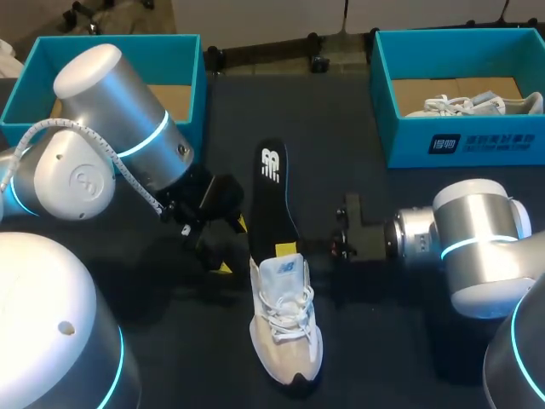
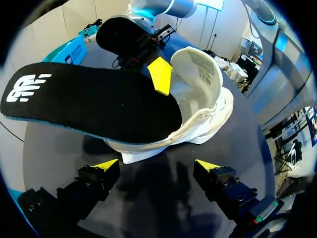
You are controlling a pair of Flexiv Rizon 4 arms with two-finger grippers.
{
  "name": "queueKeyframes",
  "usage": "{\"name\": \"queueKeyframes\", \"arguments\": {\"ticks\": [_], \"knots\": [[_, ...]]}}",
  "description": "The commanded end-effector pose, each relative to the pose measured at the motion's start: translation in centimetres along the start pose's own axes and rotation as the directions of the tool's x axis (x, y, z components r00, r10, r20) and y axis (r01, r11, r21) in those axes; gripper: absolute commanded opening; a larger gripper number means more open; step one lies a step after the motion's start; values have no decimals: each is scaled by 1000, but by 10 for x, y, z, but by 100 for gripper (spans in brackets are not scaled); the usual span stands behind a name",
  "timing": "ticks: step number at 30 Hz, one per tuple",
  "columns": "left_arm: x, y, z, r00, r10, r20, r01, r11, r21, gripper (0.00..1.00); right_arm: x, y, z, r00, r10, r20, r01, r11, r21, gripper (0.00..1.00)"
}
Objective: Take the shoe out of the shoebox, open the shoe tongue, remove and reinsert the insole, then place the shoe into the shoebox
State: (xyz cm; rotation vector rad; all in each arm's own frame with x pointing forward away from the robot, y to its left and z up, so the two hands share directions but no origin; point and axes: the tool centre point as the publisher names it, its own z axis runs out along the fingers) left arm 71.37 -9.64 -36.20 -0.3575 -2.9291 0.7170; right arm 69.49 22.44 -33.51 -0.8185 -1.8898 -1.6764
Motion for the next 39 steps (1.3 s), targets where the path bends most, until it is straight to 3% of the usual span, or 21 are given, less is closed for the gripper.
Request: {"name": "queueKeyframes", "arguments": {"ticks": [1, 18, 25, 32, 39], "knots": [[1, 0, 0, 1000, 1, 2, -1, 1000, 0, 100, 3, 6, 0, 1000, -12, 1, 12, 1000, 12, 28], [1, 0, 0, 1000, 1, 2, -1, 1000, 0, 100, -5, 32, 4, 999, -44, -22, 45, 998, 36, 33], [1, 0, 0, 1000, 1, 2, -1, 1000, 0, 100, -12, 36, 4, 999, -36, -35, 36, 999, 10, 23], [1, 0, 0, 1000, 1, 2, -1, 1000, 0, 100, -15, 38, 4, 999, -21, -34, 21, 1000, -14, 0], [1, 0, 0, 1000, 1, 2, -1, 1000, 0, 100, -16, 32, 5, 999, -18, -37, 17, 1000, -19, 0]]}}
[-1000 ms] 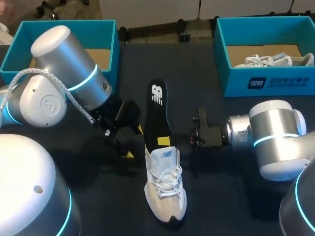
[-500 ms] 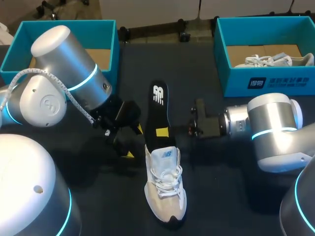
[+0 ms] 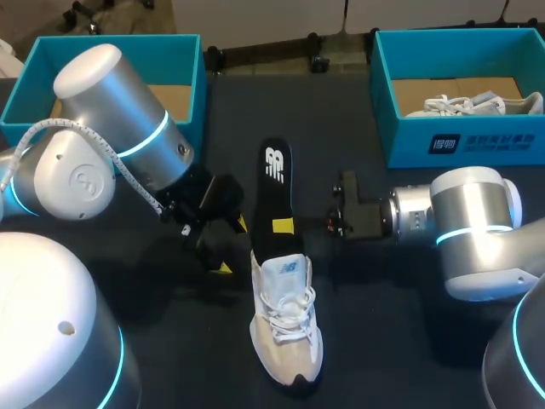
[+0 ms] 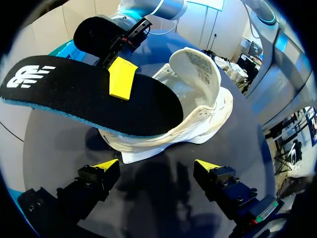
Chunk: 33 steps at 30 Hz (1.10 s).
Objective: Take the shoe out of the shoebox, open the shoe tongue, remove and reinsert the insole, then place the shoe into the shoebox
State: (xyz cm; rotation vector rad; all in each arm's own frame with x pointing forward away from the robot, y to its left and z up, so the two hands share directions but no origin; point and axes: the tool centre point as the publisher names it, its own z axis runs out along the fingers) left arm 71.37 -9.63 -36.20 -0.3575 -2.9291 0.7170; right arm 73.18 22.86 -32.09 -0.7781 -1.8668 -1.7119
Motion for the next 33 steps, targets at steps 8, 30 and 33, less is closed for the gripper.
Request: {"name": "queueKeyframes", "arguments": {"ticks": [8, 30, 33], "knots": [[1, 0, 0, 1000, 1, 2, -1, 1000, 0, 100, -1, -20, -1, 1000, 25, 4, -25, 1000, 2, 0], [1, 0, 0, 1000, 1, 2, -1, 1000, 0, 100, 10, -61, 2, 995, 95, 7, -95, 995, 11, 0], [1, 0, 0, 1000, 1, 2, -1, 1000, 0, 100, 15, -56, 3, 997, 77, 12, -77, 997, 13, 0]]}}
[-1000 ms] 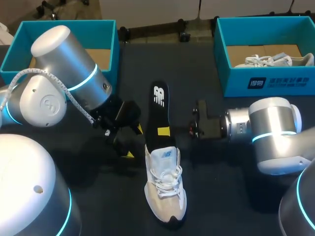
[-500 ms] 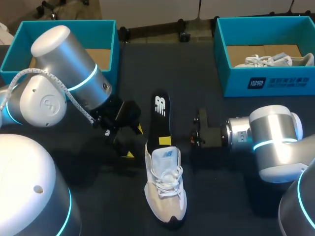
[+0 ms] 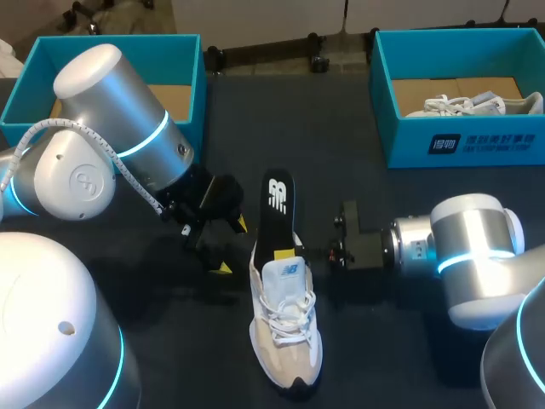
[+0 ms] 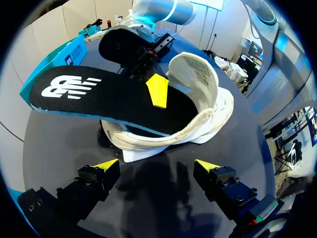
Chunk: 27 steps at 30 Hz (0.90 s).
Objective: Take the shoe out of the shoebox, open the shoe tongue, remove and reinsert the insole, then place the shoe into the shoebox
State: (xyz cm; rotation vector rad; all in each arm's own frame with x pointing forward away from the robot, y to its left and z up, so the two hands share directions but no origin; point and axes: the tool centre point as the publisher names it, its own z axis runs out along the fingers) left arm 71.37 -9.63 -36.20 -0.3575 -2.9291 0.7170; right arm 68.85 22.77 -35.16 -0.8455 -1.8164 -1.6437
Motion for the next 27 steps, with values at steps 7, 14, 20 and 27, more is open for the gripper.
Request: {"name": "queueKeyframes", "arguments": {"ticks": [7, 14, 20, 27], "knots": [[1, 0, 0, 1000, 1, 2, -1, 1000, 0, 100, 12, 11, 5, 999, -50, 14, 49, 999, 20, 40], [1, 0, 0, 1000, 1, 2, -1, 1000, 0, 100, 18, 24, 8, 996, -84, 14, 84, 996, 30, 39], [1, 0, 0, 1000, 1, 2, -1, 1000, 0, 100, 19, 33, 7, 994, -107, 13, 107, 994, 28, 36], [1, 0, 0, 1000, 1, 2, -1, 1000, 0, 100, 9, 43, 6, 993, -115, -3, 115, 993, 15, 18]]}}
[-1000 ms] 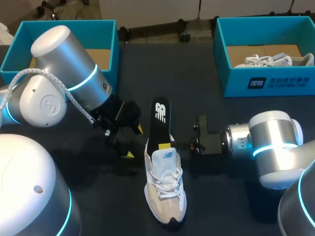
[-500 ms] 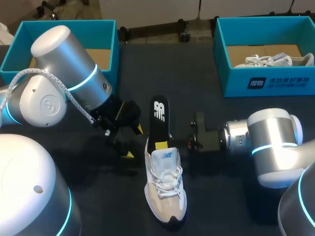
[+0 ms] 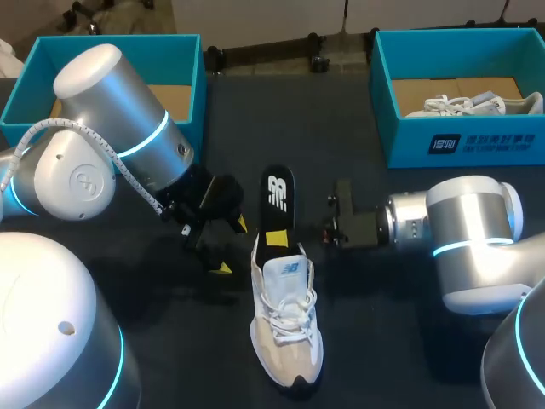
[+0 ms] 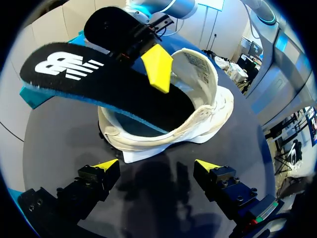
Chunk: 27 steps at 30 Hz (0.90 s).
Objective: Take the shoe out of the shoebox, open the shoe tongue, remove and reinsert the insole, then place the shoe into the shoebox
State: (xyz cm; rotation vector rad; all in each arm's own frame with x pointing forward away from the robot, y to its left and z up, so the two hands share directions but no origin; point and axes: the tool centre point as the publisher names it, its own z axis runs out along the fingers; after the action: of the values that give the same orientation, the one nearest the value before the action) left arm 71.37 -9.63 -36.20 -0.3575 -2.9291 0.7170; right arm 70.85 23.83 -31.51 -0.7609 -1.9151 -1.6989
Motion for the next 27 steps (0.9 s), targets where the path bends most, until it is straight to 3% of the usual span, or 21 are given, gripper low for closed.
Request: {"name": "queueKeyframes", "arguments": {"ticks": [1, 11, 27], "knots": [[1, 0, 0, 1000, 1, 2, -1, 1000, 0, 100, -9, 4, -2, 1000, 0, -18, 0, 1000, 0, 1], [1, 0, 0, 1000, 1, 2, -1, 1000, 0, 100, -18, -3, -4, 999, 31, -31, -31, 999, -12, 0], [1, 0, 0, 1000, 1, 2, -1, 1000, 0, 100, -10, -45, -2, 989, 146, 5, -146, 989, -23, 0]]}}
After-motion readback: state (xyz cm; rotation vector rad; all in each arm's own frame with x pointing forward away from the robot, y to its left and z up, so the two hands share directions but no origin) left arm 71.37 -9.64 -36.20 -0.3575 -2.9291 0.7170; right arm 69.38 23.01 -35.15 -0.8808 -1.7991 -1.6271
